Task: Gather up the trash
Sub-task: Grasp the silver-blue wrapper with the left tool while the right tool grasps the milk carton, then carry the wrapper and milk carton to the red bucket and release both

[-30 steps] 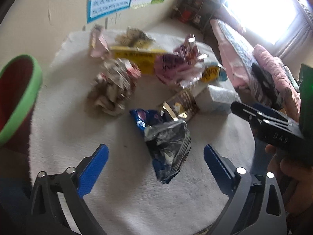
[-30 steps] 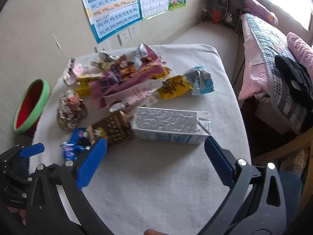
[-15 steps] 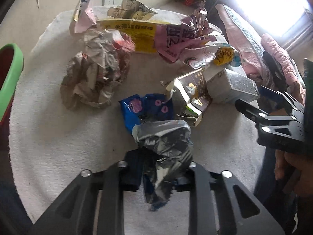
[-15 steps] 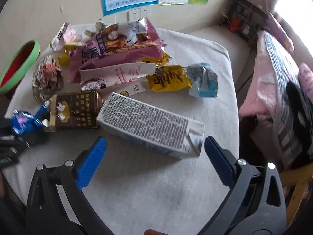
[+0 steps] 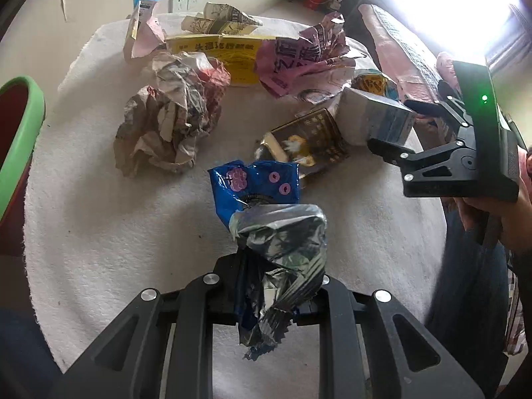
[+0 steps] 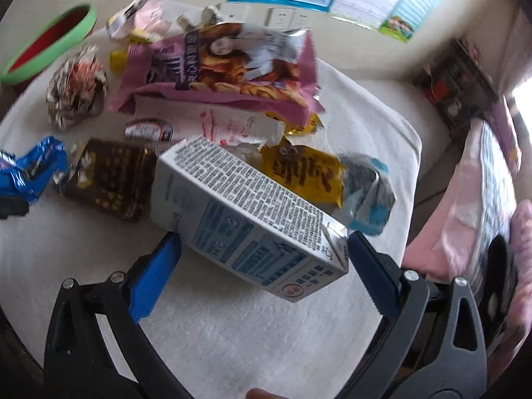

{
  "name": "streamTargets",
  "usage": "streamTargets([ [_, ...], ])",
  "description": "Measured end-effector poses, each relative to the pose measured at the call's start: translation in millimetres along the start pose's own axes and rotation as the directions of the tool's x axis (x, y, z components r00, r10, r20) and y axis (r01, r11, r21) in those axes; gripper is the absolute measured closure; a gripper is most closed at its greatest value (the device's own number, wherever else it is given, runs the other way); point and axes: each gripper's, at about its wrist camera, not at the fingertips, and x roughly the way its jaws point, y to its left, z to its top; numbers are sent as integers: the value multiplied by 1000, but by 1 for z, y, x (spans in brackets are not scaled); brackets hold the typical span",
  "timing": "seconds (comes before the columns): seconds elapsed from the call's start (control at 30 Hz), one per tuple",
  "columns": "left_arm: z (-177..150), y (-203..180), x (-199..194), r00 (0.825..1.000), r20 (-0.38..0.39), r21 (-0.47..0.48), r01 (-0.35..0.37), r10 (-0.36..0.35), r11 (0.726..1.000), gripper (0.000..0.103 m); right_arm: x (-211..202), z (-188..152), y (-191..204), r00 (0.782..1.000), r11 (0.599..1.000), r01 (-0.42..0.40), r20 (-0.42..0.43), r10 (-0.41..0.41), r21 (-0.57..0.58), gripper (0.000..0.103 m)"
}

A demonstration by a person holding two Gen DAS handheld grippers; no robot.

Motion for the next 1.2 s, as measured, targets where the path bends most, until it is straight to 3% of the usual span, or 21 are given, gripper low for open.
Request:
streamTargets([
  [0.17, 2, -3, -5, 1000, 13, 5, 6, -6, 1000, 86, -8, -9, 28, 989, 980, 140, 68, -132, -143, 5],
  [0.33, 5, 2, -11, 1000, 23, -2, 14, -14, 1000, 86, -5, -20, 57, 981, 947, 185, 113, -160, -264, 5],
  [0.73, 6, 11, -15, 999, 34, -28, 15, -14, 999, 86, 14, 8, 22, 997, 979, 68, 42, -61, -191, 5],
  [0.83, 7, 11, -17, 999, 41, -29, 20, -19, 999, 86, 15, 11, 15, 999, 985, 44, 28, -40, -166, 11],
  [0.93, 6, 11, -23, 998, 51, -24, 22, -20, 999, 86, 11, 12, 1, 1000, 993, -7, -9, 6, -120, 26],
  [1.03, 4, 13, -27, 998, 58, -27, 22, -20, 999, 86, 7, 13, -11, 994, 993, -102, -53, 98, -67, 36],
  [1.2, -1, 12, -32, 997, 71, -31, 25, -23, 999, 86, -9, 0, -5, 980, 983, -182, -76, 182, 7, 37],
])
